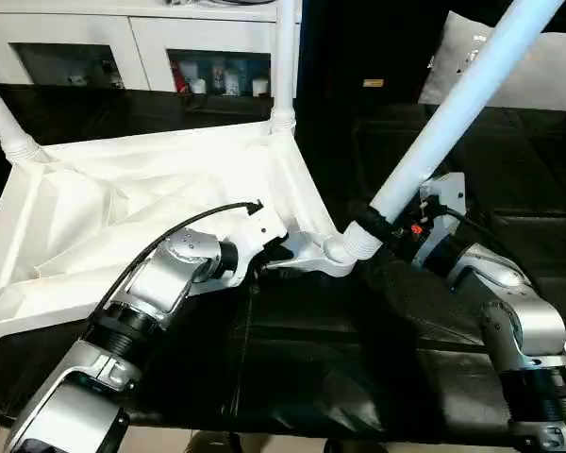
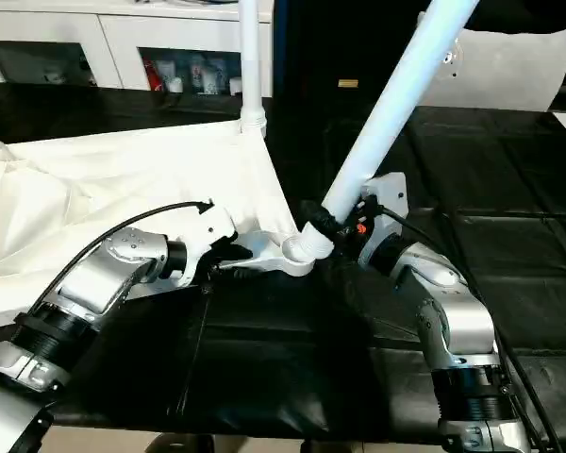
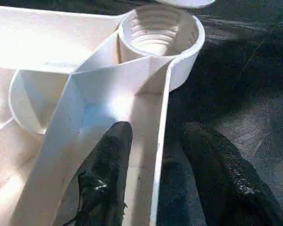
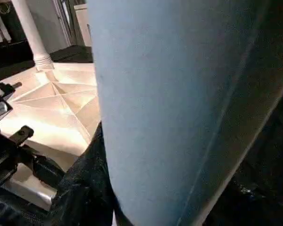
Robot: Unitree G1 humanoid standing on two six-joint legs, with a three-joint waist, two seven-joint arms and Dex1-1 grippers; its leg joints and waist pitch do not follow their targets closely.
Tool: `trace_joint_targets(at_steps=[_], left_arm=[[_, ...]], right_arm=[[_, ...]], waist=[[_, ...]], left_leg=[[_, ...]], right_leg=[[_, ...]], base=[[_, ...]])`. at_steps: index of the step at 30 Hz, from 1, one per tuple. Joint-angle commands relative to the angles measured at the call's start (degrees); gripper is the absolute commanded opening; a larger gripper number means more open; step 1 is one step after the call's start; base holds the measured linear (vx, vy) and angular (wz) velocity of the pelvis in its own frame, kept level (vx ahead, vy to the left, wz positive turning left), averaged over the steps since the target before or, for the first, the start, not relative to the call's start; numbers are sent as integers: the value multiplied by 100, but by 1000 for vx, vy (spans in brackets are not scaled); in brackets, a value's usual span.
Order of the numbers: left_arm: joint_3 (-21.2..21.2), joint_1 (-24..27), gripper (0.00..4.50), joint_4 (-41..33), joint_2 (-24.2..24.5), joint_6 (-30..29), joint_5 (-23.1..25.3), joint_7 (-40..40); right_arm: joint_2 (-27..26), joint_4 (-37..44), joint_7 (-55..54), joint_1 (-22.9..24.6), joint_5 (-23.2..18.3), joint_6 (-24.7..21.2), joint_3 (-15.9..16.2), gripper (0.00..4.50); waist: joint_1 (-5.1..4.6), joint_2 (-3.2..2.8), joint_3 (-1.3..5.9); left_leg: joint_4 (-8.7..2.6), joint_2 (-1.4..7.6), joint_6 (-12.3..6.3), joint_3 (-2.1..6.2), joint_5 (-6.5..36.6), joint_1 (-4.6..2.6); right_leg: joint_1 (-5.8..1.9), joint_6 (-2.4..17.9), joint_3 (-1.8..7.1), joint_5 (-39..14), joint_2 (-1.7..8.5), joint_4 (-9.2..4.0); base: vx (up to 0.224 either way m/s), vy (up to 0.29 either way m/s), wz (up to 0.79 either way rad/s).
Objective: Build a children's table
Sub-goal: Insert table leg to table base
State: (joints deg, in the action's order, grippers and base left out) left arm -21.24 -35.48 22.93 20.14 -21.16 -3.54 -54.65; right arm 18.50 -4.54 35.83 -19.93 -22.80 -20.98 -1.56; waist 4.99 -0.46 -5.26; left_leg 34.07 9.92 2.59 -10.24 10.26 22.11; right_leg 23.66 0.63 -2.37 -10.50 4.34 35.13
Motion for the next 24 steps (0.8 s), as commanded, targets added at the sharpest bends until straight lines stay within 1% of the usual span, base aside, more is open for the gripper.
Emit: trace_joint_targets(at_steps=[1,2,3,4,5,6,8,9,10,12,13,14,15,17,18,19,20,22,23,24], left_arm=[[-102,-13,175,97,47,25,91,-36],[-101,-16,175,122,47,52,106,-45],[-109,-19,150,157,51,87,131,-71],[-130,-26,150,204,58,151,184,-88],[-130,-26,136,204,58,151,184,-88],[-154,-28,131,248,73,214,229,-120],[-135,-27,126,269,57,232,215,-141],[-129,-27,99,278,52,250,206,-159],[-129,-27,99,278,52,250,206,-159],[-173,-27,90,316,76,310,246,-216],[-189,-29,71,336,80,336,270,-232],[-217,-34,71,359,89,356,306,-252],[-252,-44,55,393,101,405,365,-280],[-272,-55,47,421,107,460,415,-308],[-270,-57,35,425,104,463,417,-316],[-264,-62,35,438,98,474,418,-333],[-269,-68,16,446,99,499,422,-362],[-289,-88,3,458,106,553,433,-430],[-370,-107,3,467,145,743,476,-596],[-403,-108,3,464,164,804,489,-661]], right_arm=[[43,222,74,-74,-19,-88,66,188],[45,235,82,-88,-26,-117,77,188],[66,255,122,-130,-16,-180,137,188],[80,283,165,-171,-21,-267,203,188],[80,283,165,-171,-21,-267,203,188],[87,323,204,-211,-1,-350,299,188],[98,346,230,-248,49,-414,395,188],[90,321,242,-282,67,-443,432,188],[90,321,242,-282,67,-443,432,188],[105,191,278,-379,197,-460,548,188],[117,158,289,-403,229,-472,578,188],[127,112,285,-433,261,-490,602,188],[150,53,284,-477,304,-535,641,188],[184,-4,294,-523,351,-597,689,188],[197,-28,299,-539,373,-609,706,188],[212,-54,301,-560,389,-643,725,188],[236,-77,314,-579,393,-711,749,188],[305,-123,361,-611,440,-797,817,188],[372,-193,429,-637,473,-883,880,188],[391,-218,451,-645,487,-905,900,188]], waist=[[-8,5,473],[-4,7,477],[-5,7,474],[-7,14,470],[-9,12,467],[-13,16,463],[-12,21,458],[-15,21,459],[-15,21,459],[-11,12,453],[-15,13,459],[-15,23,455],[-17,20,457],[-20,15,454],[-15,19,453],[-14,19,455],[-22,33,458],[-17,26,458],[-25,43,456],[-29,39,459]], left_leg=[[-365,259,-277,75,661,-100],[-364,263,-285,75,652,-105],[-362,254,-299,73,636,-101],[-364,255,-306,75,626,-98],[-367,258,-307,77,642,-99],[-371,264,-302,80,661,-103],[-375,266,-290,79,672,-103],[-373,263,-284,77,666,-110],[-373,263,-284,77,666,-110],[-378,270,-240,76,697,-110],[-375,269,-238,78,669,-110],[-377,268,-242,77,649,-103],[-374,266,-248,76,639,-107],[-377,262,-238,78,649,-108],[-374,264,-215,75,681,-109],[-376,268,-216,75,677,-109],[-376,265,-221,75,644,-110],[-372,266,-248,76,604,-108],[-371,262,-272,76,595,-107],[-371,265,-281,78,576,-103]], right_leg=[[-340,1399,221,-464,358,-348],[-340,1410,222,-432,361,-343],[-342,1414,220,-420,355,-344],[-345,1411,220,-419,356,-348],[-344,1407,219,-441,356,-351],[-340,1379,220,-491,360,-354],[-335,1371,222,-512,361,-349],[-330,1382,224,-526,364,-348],[-330,1382,224,-526,364,-348],[-323,1371,227,-581,368,-352],[-326,1372,227,-536,365,-345],[-331,1373,228,-489,368,-344],[-327,1376,229,-460,364,-342],[-328,1376,225,-489,357,-344],[-333,1374,231,-534,372,-350],[-337,1367,233,-520,374,-349],[-338,1372,230,-465,364,-341],[-339,1399,228,-386,368,-331],[-340,1403,228,-376,363,-332],[-345,1407,228,-368,369,-323]], base=[[0,0,0],[0,0,0],[0,0,0],[0,0,0],[0,0,0],[0,0,0],[0,0,0],[0,0,0],[0,0,0],[0,0,0],[0,0,0],[0,0,0],[0,0,0],[0,0,0],[0,0,0],[0,0,0],[0,0,0],[0,0,0],[0,0,0],[0,0,0]])
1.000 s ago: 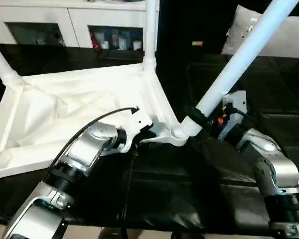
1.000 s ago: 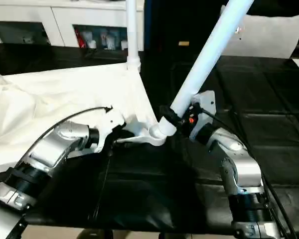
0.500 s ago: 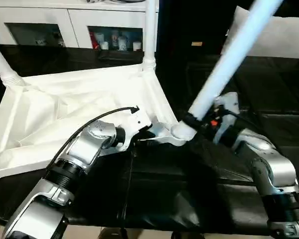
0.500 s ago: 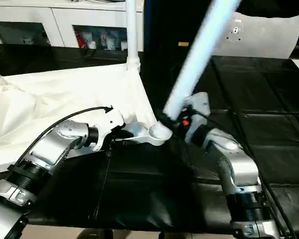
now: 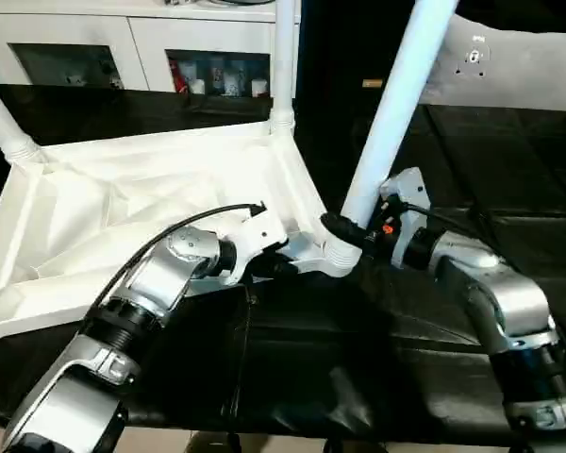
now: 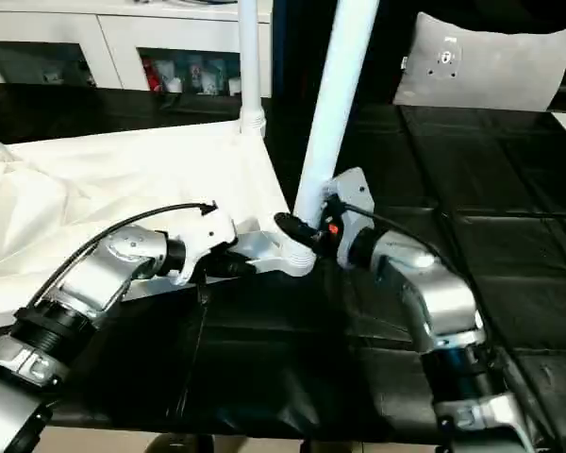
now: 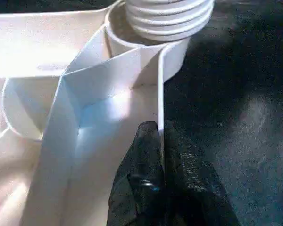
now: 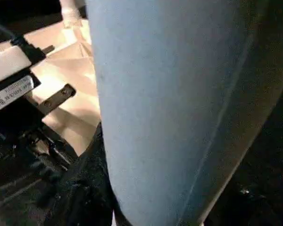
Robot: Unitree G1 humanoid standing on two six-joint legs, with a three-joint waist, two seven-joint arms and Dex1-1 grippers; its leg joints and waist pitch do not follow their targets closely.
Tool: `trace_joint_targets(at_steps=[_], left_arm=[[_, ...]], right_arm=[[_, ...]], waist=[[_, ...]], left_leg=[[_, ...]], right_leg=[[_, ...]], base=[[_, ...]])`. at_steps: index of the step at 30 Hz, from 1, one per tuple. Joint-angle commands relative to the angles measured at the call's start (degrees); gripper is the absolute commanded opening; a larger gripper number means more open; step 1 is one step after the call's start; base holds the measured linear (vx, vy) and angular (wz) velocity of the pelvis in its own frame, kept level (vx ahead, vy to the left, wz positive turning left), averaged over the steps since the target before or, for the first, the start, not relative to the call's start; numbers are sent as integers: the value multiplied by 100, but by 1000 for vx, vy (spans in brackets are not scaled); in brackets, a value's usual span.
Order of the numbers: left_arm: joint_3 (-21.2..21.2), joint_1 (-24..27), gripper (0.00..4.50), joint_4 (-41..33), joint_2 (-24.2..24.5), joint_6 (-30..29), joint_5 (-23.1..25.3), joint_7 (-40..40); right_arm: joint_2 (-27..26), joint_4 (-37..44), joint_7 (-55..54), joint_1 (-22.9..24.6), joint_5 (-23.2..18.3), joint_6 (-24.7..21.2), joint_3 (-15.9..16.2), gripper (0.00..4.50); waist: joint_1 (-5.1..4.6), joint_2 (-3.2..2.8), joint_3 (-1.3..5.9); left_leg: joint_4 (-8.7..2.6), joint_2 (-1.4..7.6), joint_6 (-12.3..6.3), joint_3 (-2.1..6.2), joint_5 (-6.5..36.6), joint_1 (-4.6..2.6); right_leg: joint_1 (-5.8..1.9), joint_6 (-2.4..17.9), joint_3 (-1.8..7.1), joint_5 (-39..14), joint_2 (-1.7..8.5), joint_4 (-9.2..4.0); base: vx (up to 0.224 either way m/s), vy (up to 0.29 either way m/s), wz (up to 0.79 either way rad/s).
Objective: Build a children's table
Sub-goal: Insert table leg to table base
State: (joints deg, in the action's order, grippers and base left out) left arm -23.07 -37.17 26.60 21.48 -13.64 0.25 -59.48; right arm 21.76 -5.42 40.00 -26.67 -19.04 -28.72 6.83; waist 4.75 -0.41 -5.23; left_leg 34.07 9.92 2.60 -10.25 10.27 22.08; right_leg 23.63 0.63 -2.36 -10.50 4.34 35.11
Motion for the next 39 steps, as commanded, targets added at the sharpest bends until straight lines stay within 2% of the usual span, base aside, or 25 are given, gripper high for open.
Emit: trace_joint_targets(at_steps=[1,5,9,13,17,20,21,24,25,27,31,32,33,35,37,39], left_arm=[[-263,60,0,91,56,125,130,-251],[-384,89,0,20,130,514,165,-546],[-344,27,0,66,59,553,196,-496],[-281,-58,0,218,-17,672,225,-354],[-156,-103,0,354,-91,679,191,-190],[-59,-101,0,411,-105,634,176,-110],[-39,-98,0,416,-110,620,161,-101],[95,-107,0,467,-171,568,59,-19],[124,-115,0,482,-189,551,48,12],[155,-126,0,501,-214,523,40,45],[146,-126,0,498,-203,527,51,24],[97,-124,0,485,-174,558,94,-24],[57,-125,0,488,-150,596,128,-67],[-14,-129,0,483,-101,672,199,-175],[-82,-127,0,453,-49,736,263,-290],[-126,-126,0,421,-10,790,315,-390]], right_arm=[[85,-158,61,19,129,-158,84,188],[122,-267,192,-22,153,-199,146,188],[120,-336,266,-35,93,-280,163,188],[76,-494,330,3,52,-271,114,188],[6,-622,281,119,6,-185,-69,188],[-144,-721,178,341,-182,10,-408,188],[-179,-738,148,379,-223,45,-477,188],[-355,-786,-25,651,-389,240,-782,188],[-400,-782,-65,756,-395,342,-830,188],[-475,-727,-96,946,-407,504,-889,188],[-453,-601,-125,1077,-271,594,-802,188],[-361,-557,-96,1108,-88,678,-638,188],[-286,-541,-57,1106,41,721,-511,188],[-142,-545,28,1059,282,789,-270,188],[-38,-617,147,968,410,781,-89,188],[43,-693,286,896,484,729,62,188]], waist=[[-4,30,456],[8,35,446],[14,37,429],[14,37,430],[23,31,405],[23,-2,394],[26,10,397],[22,-8,401],[26,-31,398],[28,-35,400],[23,-50,393],[26,-98,381],[23,-78,379],[21,-101,359],[12,-91,358],[-8,-86,295]], left_leg=[[-368,267,-285,73,572,-103],[-374,279,-287,70,638,-117],[-392,287,-182,68,841,-133],[-390,280,-170,67,846,-133],[-419,293,-75,73,1148,-166],[-448,298,7,97,1346,-162],[-445,305,13,86,1397,-179],[-454,296,-1,91,1376,-161],[-456,294,2,98,1384,-158],[-462,293,-10,98,1438,-154],[-485,295,-5,110,1552,-157],[-492,296,14,115,1594,-156],[-496,296,24,113,1609,-152],[-506,292,31,117,1599,-147],[-507,291,15,117,1620,-145],[-528,290,7,121,1769,-140]], right_leg=[[-335,1409,231,-355,372,-324],[-321,1437,233,-409,381,-336],[-315,1394,236,-715,388,-363],[-312,1385,237,-687,384,-367],[-290,1332,237,-1129,400,-426],[-300,1265,236,-1369,417,-444],[-276,1254,246,-1386,425,-467],[-291,1265,237,-1298,412,-464],[-291,1262,236,-1305,417,-460],[-286,1243,234,-1355,418,-474],[-279,1157,233,-1660,416,-504],[-268,1141,234,-1682,412,-513],[-271,1119,232,-1683,406,-517],[-263,1101,234,-1609,394,-510],[-271,1090,239,-1641,402,-512],[-246,1051,245,-1833,398,-545]], base=[[0,0,0],[0,0,0],[0,0,0],[0,0,0],[0,0,0],[0,0,0],[0,0,0],[0,0,0],[0,0,0],[0,0,0],[0,0,0],[0,0,0],[0,0,0],[0,0,0],[0,0,0],[0,0,0]])
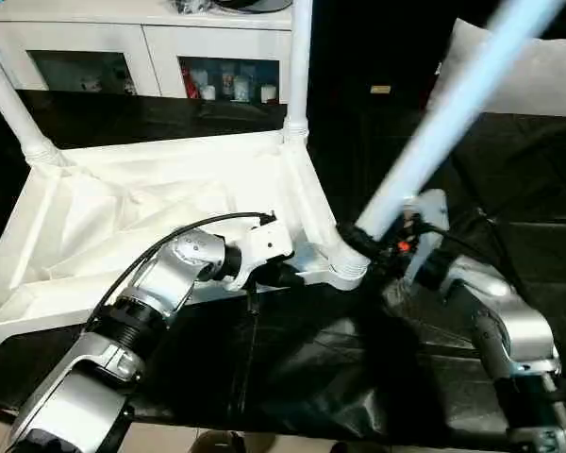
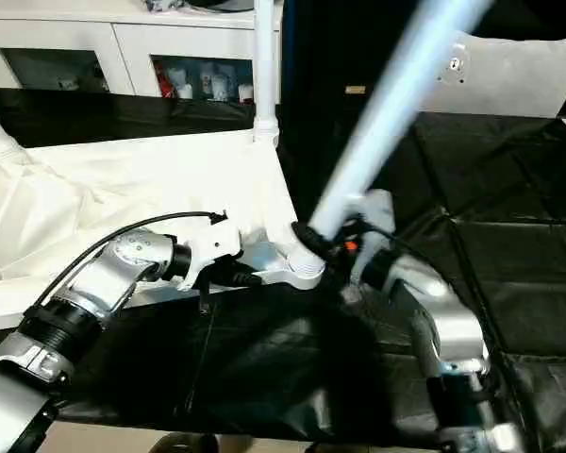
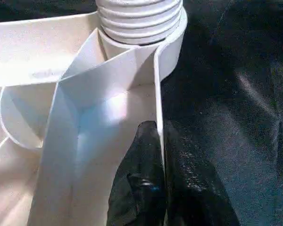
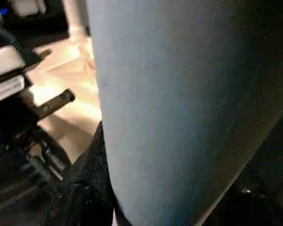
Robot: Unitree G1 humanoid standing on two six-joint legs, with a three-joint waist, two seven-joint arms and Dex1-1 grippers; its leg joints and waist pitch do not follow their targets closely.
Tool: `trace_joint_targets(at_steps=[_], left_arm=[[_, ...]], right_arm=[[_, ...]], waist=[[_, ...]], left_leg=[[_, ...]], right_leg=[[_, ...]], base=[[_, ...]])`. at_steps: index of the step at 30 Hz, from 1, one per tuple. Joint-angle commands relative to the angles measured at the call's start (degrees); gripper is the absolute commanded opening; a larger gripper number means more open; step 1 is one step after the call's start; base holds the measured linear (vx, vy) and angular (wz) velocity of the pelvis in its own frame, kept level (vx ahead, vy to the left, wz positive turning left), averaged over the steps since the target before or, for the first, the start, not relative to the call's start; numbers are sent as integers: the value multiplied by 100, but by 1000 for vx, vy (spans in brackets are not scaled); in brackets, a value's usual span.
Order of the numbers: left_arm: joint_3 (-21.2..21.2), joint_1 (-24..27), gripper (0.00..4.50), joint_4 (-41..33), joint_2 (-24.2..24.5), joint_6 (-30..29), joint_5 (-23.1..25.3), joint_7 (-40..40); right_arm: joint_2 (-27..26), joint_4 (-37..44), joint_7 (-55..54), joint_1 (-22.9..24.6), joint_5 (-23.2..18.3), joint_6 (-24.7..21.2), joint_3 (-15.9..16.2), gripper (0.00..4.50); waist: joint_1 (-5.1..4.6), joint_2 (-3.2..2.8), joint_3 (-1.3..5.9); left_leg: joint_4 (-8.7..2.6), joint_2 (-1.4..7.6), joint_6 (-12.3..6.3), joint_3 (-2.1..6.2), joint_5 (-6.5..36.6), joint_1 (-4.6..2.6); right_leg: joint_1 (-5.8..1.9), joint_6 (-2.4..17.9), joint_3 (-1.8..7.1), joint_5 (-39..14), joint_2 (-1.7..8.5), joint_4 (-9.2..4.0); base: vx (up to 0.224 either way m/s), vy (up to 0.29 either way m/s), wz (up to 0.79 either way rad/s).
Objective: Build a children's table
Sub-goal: Insert table leg to table base, then rotate leg to tighten
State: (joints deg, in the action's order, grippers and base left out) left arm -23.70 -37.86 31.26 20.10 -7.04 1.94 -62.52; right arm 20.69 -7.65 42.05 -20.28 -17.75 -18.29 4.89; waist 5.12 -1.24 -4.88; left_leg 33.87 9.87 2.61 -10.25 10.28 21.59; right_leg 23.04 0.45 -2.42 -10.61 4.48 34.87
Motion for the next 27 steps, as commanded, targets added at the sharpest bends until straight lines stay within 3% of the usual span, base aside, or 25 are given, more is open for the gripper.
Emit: trace_joint_targets(at_steps=[1,2,4,5,6,8,12,14,15,17,18,19,24,27], left_arm=[[-75,-66,0,-49,139,142,157,-111],[-93,-81,0,-60,156,158,173,-149],[-127,-125,0,-75,185,180,194,-218],[-135,-189,0,-18,186,207,210,-237],[-134,-262,0,40,179,221,218,-257],[-123,-307,0,80,167,222,210,-269],[-62,-460,0,278,152,307,201,-331],[-57,-565,0,454,179,438,243,-374],[-61,-617,0,540,203,497,261,-396],[-66,-719,0,705,258,573,281,-439],[-59,-753,0,764,314,587,284,-481],[-22,-710,0,701,345,496,244,-492],[126,-489,0,378,385,97,86,-468],[345,-27,0,-368,402,-752,-66,-115]], right_arm=[[186,-491,139,240,385,-334,318,188],[242,-519,228,216,431,-366,415,188],[337,-533,380,211,474,-415,581,188],[350,-557,420,199,489,-422,643,188],[363,-550,450,208,509,-427,702,188],[367,-508,470,233,508,-439,725,188],[380,-311,602,363,423,-514,787,188],[381,-276,688,393,399,-524,859,188],[366,-283,715,391,401,-522,891,188],[299,-347,699,350,429,-493,927,188],[212,-413,593,309,458,-470,905,188],[131,-461,434,280,477,-473,845,188],[-77,-562,-19,205,508,-535,642,188],[-262,-673,-581,109,664,-548,488,188]], waist=[[-47,-4,261],[-58,16,225],[-58,4,225],[-63,5,160],[-69,32,141],[-59,16,151],[-71,38,92],[-65,-5,73],[-79,26,71],[-82,-20,59],[-83,-2,62],[-77,-30,84],[-155,-37,45],[-216,-64,42]], left_leg=[[-510,296,6,122,1800,-100],[-521,297,-1,120,1841,-93],[-529,310,14,131,1919,-111],[-551,312,19,131,2026,-112],[-565,315,20,129,2018,-120],[-572,324,16,128,1962,-139],[-615,331,-14,127,1919,-132],[-622,331,-5,131,1956,-132],[-633,335,-2,133,1934,-122],[-642,331,-2,122,1953,-137],[-648,333,14,127,1955,-134],[-648,334,24,130,1932,-136],[-703,351,105,135,2049,-138],[-732,369,179,149,2097,-117]], right_leg=[[-183,1059,251,-1880,382,-528],[-170,1034,257,-1960,385,-541],[-164,1014,261,-2051,386,-545],[-129,988,273,-2105,375,-561],[-125,990,277,-2054,383,-566],[-126,1024,279,-1911,379,-561],[-144,1041,278,-1862,389,-588],[-137,1050,278,-1856,390,-595],[-161,1078,277,-1768,396,-584],[-146,1099,280,-1767,397,-608],[-166,1111,276,-1768,407,-603],[-184,1128,274,-1758,418,-595],[-161,1102,276,-2119,429,-640],[-171,1149,271,-2138,431,-619]], base=[[0,0,0],[0,0,0],[0,0,0],[0,0,0],[0,0,0],[0,0,0],[0,0,0],[0,0,0],[0,0,0],[0,0,0],[0,0,0],[0,0,0],[0,0,0],[0,0,0]])
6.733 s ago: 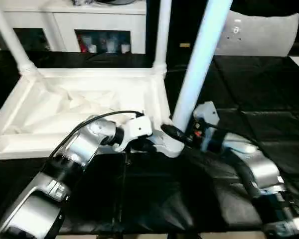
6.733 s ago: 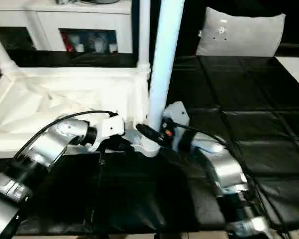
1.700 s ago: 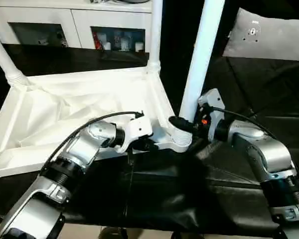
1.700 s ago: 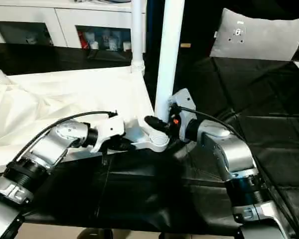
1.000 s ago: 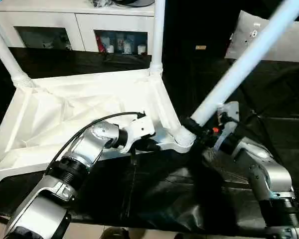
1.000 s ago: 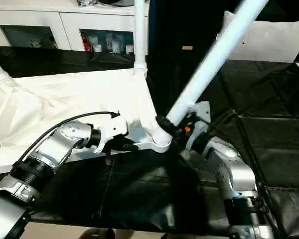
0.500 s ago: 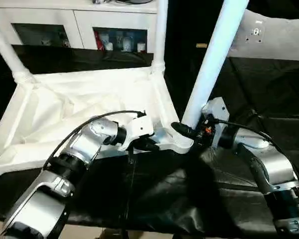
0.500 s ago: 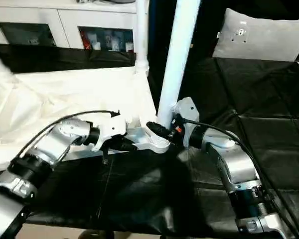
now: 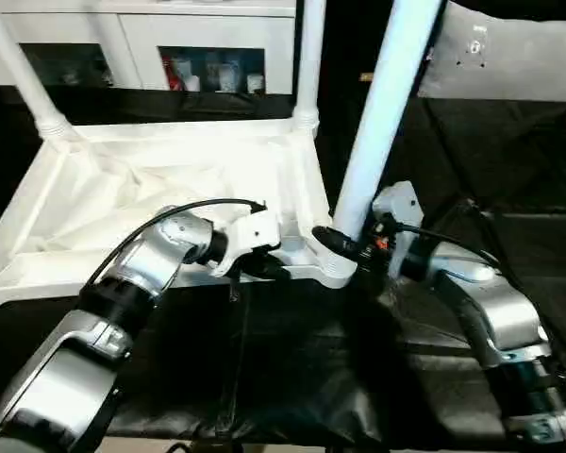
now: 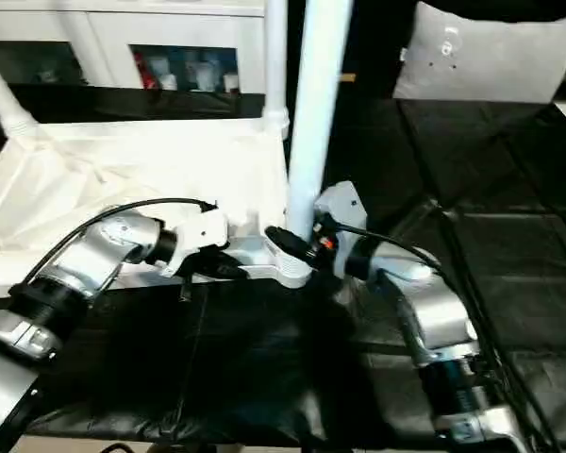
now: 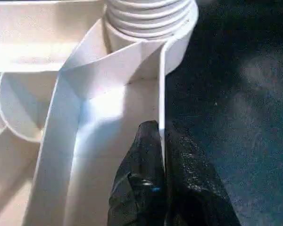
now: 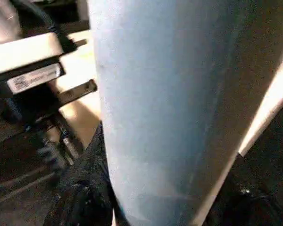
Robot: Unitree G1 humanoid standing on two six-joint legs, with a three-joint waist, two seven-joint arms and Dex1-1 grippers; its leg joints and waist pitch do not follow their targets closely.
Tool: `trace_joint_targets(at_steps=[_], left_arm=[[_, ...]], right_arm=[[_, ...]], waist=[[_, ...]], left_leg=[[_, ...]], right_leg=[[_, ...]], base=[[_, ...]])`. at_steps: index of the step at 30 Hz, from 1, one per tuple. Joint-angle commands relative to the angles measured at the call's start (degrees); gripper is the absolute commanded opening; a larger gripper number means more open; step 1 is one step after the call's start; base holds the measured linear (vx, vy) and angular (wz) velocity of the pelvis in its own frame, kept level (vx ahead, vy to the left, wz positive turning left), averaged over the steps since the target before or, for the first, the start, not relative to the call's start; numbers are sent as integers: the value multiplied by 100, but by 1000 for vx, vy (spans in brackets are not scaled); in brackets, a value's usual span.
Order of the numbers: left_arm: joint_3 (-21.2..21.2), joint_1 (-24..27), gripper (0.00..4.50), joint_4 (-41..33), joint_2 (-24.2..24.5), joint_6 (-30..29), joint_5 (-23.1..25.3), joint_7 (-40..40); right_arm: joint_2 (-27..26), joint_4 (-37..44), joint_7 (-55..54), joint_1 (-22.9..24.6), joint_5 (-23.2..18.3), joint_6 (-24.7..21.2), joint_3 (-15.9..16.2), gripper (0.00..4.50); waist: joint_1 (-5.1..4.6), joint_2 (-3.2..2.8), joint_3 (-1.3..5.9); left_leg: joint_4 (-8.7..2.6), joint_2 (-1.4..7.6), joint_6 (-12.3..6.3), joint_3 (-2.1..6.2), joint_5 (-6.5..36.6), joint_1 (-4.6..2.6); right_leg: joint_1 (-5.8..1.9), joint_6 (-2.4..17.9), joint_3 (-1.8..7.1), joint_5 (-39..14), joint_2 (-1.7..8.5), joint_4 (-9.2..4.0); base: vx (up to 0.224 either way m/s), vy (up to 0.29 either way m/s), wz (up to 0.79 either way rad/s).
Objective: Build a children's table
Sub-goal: Rotate leg to tighten
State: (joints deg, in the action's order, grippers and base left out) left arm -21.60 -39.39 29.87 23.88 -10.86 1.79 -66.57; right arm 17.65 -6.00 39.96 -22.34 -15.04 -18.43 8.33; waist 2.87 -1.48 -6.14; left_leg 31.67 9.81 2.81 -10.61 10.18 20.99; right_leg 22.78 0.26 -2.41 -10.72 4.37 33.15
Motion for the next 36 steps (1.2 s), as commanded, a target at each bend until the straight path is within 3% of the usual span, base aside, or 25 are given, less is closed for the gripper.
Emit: trace_joint_targets(at_steps=[1,3,6,9,10,11,12,15,16,23,30,31,34,36], left_arm=[[168,206,0,-361,18,-509,-75,348],[237,405,0,-700,-26,-830,-116,517],[357,690,0,-1291,-213,-1468,-133,963],[395,921,0,-2006,-542,-2261,-49,1427],[353,981,0,-2315,-710,-2586,13,1575],[353,981,0,-2315,-710,-2586,13,1575],[194,1028,0,-2771,-967,-3065,158,1813],[47,1013,0,-2999,-1097,-3311,259,1986],[9,996,0,-3013,-1136,-3324,296,2043],[-2,1034,0,-3088,-1043,-3466,453,2355],[131,981,0,-2886,-1073,-2965,430,2596],[147,983,0,-2853,-1078,-2902,417,2610],[171,972,0,-2670,-1049,-2678,417,2618],[152,953,0,-2450,-935,-2386,441,2581]], right_arm=[[14,-857,-454,298,420,-538,125,188],[-50,-917,-634,241,482,-550,81,188],[-167,-1089,-954,100,615,-509,-13,188],[-274,-1246,-1241,-30,661,-486,-116,188],[-303,-1305,-1305,-81,651,-477,-138,188],[-303,-1305,-1305,-81,651,-477,-138,188],[-330,-1428,-1411,-176,637,-443,-148,188],[-364,-1547,-1453,-254,647,-416,-169,188],[-377,-1587,-1464,-289,646,-408,-187,188],[-433,-1729,-1506,-415,618,-353,-198,188],[-500,-1790,-1384,-419,536,-231,-285,188],[-502,-1773,-1366,-408,530,-219,-288,244],[-498,-1723,-1358,-362,517,-157,-311,260],[-464,-1605,-1251,-255,451,7,-354,284]], waist=[[-11,-43,161],[-69,-58,150],[-132,-36,170],[-143,-44,162],[-132,-28,186],[-140,-24,186],[-146,29,216],[-130,15,215],[-125,43,213],[-126,34,226],[-122,42,233],[-120,41,235],[-99,30,257],[-54,35,311]], left_leg=[[-518,368,161,182,2119,-55],[-515,355,182,185,2296,-72],[-515,357,188,180,2241,-41],[-500,346,119,163,2109,-25],[-480,348,73,146,1997,-49],[-479,351,32,139,1891,-24],[-465,355,-14,122,1801,-28],[-446,336,-97,114,1666,-12],[-445,328,-129,110,1642,-8],[-444,323,-133,117,1696,-18],[-442,317,-124,119,1722,-12],[-438,312,-133,115,1713,-14],[-425,319,-137,100,1636,-31],[-388,321,-184,92,1333,-16]], right_leg=[[-133,1160,270,-2165,431,-452],[-97,1086,273,-2374,418,-490],[-115,1106,276,-2233,408,-466],[-112,1135,285,-2166,408,-478],[-108,1141,296,-2087,407,-479],[-128,1184,291,-1983,403,-470],[-144,1197,288,-1917,397,-473],[-145,1175,283,-1962,395,-485],[-136,1149,276,-1983,385,-499],[-121,1051,262,-2132,372,-508],[-120,1029,263,-2170,376,-514],[-115,1024,263,-2153,370,-517],[-117,1091,268,-1918,365,-497],[-160,1197,271,-1370,374,-440]], base=[[0,0,0],[0,0,0],[0,0,0],[0,0,0],[0,0,0],[0,0,0],[0,0,0],[0,0,0],[0,0,0],[0,0,0],[0,0,0],[0,0,0],[0,0,0],[0,0,0]])
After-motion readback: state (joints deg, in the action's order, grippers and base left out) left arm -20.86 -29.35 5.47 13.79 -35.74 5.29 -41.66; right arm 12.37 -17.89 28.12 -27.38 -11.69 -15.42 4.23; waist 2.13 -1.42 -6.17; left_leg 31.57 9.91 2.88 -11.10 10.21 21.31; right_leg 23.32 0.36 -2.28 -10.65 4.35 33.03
